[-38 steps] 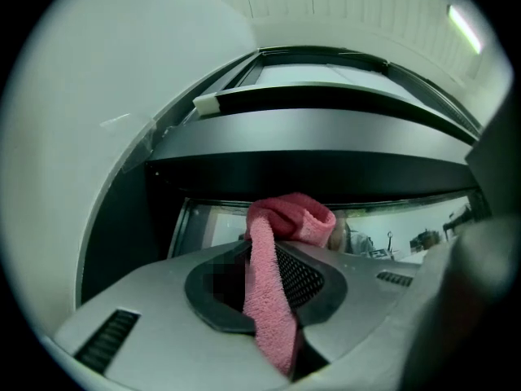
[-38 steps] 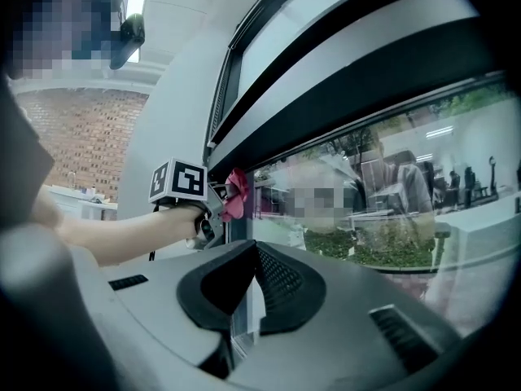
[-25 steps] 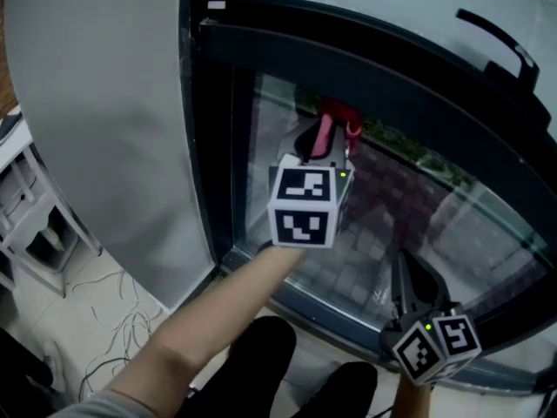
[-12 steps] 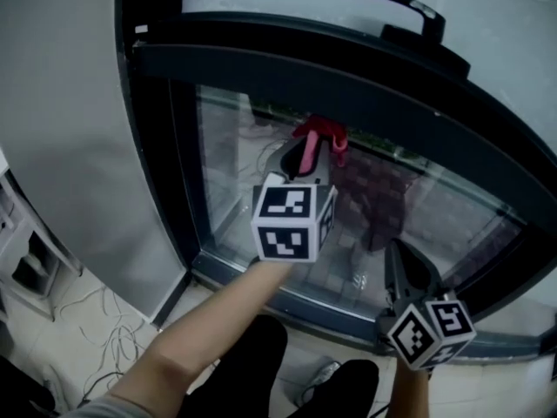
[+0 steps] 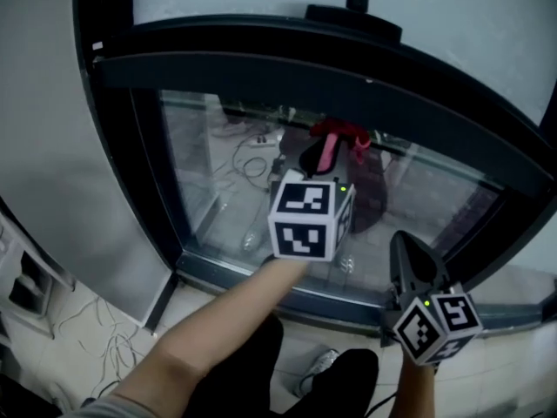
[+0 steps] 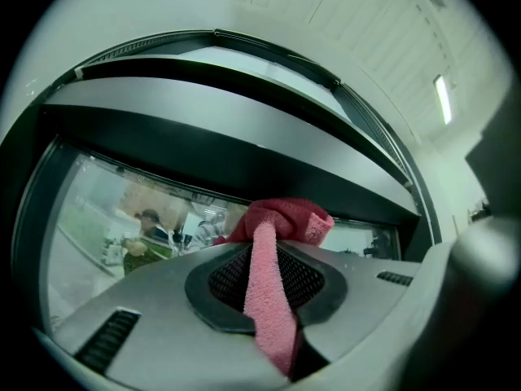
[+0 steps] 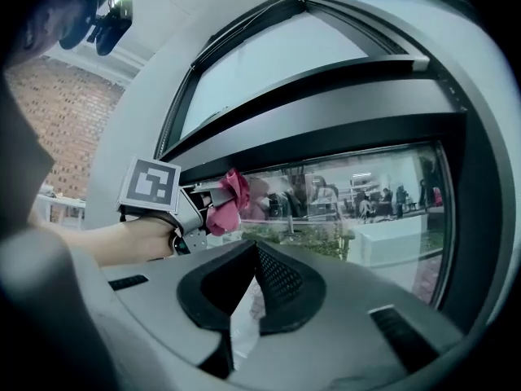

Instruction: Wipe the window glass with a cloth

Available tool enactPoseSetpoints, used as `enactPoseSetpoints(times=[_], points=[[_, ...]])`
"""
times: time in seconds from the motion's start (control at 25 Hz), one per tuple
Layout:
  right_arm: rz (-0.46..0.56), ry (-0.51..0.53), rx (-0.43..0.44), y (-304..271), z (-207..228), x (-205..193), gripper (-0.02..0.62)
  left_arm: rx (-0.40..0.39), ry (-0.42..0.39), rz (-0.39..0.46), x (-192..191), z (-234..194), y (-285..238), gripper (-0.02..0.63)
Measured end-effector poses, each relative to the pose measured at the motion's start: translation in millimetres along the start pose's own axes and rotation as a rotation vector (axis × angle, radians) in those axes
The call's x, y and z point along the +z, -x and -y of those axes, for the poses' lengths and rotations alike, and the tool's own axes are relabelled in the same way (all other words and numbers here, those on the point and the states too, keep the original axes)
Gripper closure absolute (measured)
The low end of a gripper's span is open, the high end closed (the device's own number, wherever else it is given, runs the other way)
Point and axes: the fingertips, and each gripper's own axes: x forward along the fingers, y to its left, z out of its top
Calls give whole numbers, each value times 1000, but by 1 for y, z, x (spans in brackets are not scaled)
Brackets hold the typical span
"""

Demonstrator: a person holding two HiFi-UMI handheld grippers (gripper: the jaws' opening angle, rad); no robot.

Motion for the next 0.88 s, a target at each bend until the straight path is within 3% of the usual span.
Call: enactPoseSetpoints(times=[0.24,0.88], points=[[15,-13,-65,29,34,2,591,-61,0,-11,-9,46,-11,548],[6,-42,-280,117,131,-6,591,-321,68,-57,-50,214,-55,548]])
